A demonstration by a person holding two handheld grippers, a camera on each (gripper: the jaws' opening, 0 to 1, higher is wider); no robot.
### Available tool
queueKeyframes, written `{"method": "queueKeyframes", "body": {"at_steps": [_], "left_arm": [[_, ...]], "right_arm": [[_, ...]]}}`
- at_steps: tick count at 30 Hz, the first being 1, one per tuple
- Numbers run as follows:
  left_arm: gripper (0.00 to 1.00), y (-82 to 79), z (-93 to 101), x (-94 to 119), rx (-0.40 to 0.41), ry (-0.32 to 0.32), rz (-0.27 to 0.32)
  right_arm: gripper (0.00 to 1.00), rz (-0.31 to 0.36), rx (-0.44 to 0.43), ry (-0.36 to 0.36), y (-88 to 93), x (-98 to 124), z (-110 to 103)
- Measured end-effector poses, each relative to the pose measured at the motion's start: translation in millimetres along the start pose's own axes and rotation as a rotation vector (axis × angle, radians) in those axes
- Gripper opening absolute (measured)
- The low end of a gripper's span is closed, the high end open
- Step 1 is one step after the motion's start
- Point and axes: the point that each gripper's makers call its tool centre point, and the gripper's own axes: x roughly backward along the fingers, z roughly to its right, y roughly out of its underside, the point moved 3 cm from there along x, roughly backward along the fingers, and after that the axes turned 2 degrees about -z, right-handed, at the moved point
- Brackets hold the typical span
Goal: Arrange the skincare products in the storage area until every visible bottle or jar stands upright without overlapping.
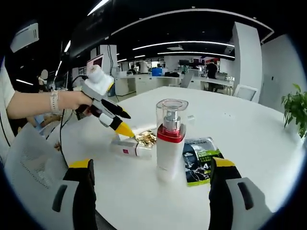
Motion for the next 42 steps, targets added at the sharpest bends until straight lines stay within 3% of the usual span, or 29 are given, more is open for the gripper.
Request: {"method": "queueKeyframes", "body": {"at_steps": [4,11,15,33,38,42], "left_arm": [[0.61,1.5,-6.8,-7.5,-0.012,-0.024,-0.003],[0.59,11.3,-7.7,-18.7,-0.010,-0.033,-0.055],[0.47,14.0,-5.3,-18.7,-0.016,-0.038,-0.071],[0.41,20.8,-25.9,-23.5,-0.053,-0.078,-0.145],[0.42,22.7,-23.5,-27.5,-0.105,-0.077,-0.175],[0.35,20.2,-15.5,-29.2,-0.122,-0.066,-0.182]], "right_arm": [[1.00,-0.002,-0.017,-0.015,2.3,-1.8,-4.2],[1.00,-0.005,-0.027,-0.043,2.0,-4.2,-11.1],[1.00,0.000,-0.043,-0.047,0.9,-4.4,-10.6],[1.00,-0.011,-0.050,-0.055,3.1,-6.0,-11.8],[1.00,-0.016,-0.048,-0.053,3.8,-6.2,-11.6],[1.00,-0.018,-0.048,-0.051,4.3,-6.0,-11.3]]}}
